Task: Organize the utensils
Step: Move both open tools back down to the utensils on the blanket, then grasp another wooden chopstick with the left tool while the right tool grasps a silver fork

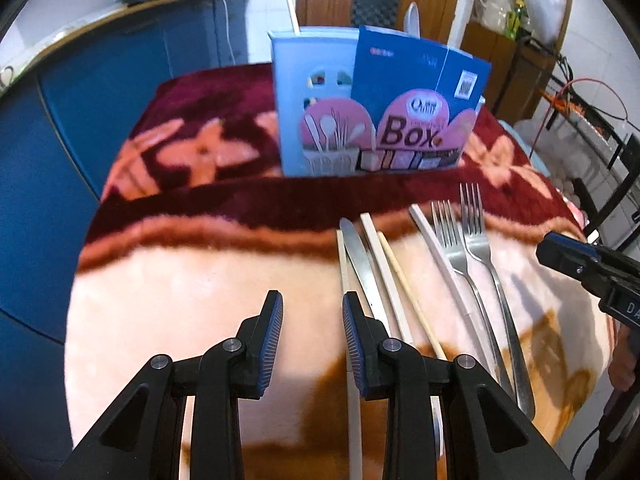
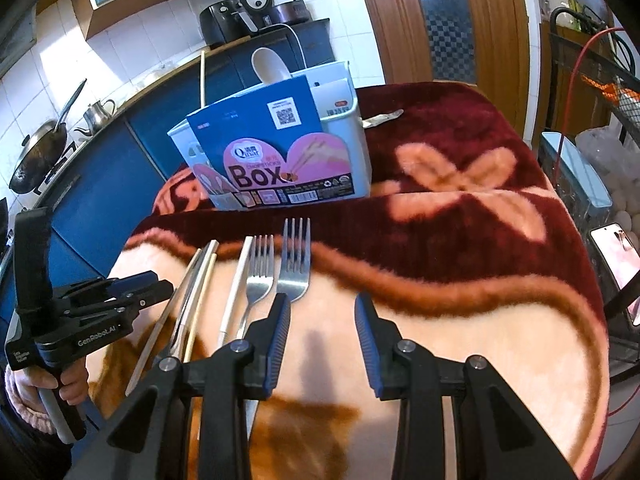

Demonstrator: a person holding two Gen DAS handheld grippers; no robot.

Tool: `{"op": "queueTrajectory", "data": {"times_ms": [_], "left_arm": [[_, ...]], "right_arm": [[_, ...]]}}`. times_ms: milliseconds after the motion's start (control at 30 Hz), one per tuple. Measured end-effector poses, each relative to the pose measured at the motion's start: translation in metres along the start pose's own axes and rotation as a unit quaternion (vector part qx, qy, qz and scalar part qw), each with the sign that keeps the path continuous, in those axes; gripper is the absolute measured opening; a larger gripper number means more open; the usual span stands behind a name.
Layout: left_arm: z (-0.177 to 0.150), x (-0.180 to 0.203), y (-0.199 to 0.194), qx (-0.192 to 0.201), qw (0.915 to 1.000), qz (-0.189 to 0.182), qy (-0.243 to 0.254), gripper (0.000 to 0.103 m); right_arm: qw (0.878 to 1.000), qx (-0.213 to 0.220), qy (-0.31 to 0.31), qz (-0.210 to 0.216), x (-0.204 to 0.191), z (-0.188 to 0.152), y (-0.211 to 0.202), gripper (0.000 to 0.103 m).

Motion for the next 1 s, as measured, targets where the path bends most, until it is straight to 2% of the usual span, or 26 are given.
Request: {"op": "queueTrajectory", "data": {"times_ms": [300,533,667,800,900,1000], "left_arm": [[0.011,-0.001,0.003,-0.019,0.9995,-0.018,-0.019,0.032],[0.012,0.002,0.017,-0.046,0.9988,-0.014,-0.010,0.032],[0.018,0.001,0.022,-0.048,0.9987,-0.013,-0.010,0.032],[0.022,-0.004,0.025,-0.049,0.9981,-0.031,-0.023,0.032],[0.023,-0.008,0.024,-0.046,0.9977,-0.038,-0.031,0.024],[0.024,-0.012,0.025,-0.041,0.9973,-0.049,-0.038,0.011]], "right_arm": [[1.000,-0.003,0.001,0.001,0.005,-0.002,0.003,0.039],[1.000,-0.005,-0.002,0.003,0.004,-0.002,0.006,0.039],[1.000,-0.006,-0.005,0.003,0.004,-0.002,0.008,0.039],[1.000,-0.008,-0.008,0.003,0.002,-0.001,0.011,0.041],[1.000,-0.010,-0.013,0.004,0.000,0.000,0.014,0.041],[1.000,-0.012,-0.019,0.004,-0.004,0.003,0.019,0.041]]}}
Point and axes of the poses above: each gripper's, at about its wrist camera, not at the fingertips, and y roughly the way its jaws point, x to its right, z to its top, the point moved 5 cm from there along y, roughly the way its jaws point, and after that the axes turned 10 degrees about -z, right-handed, at the moved point
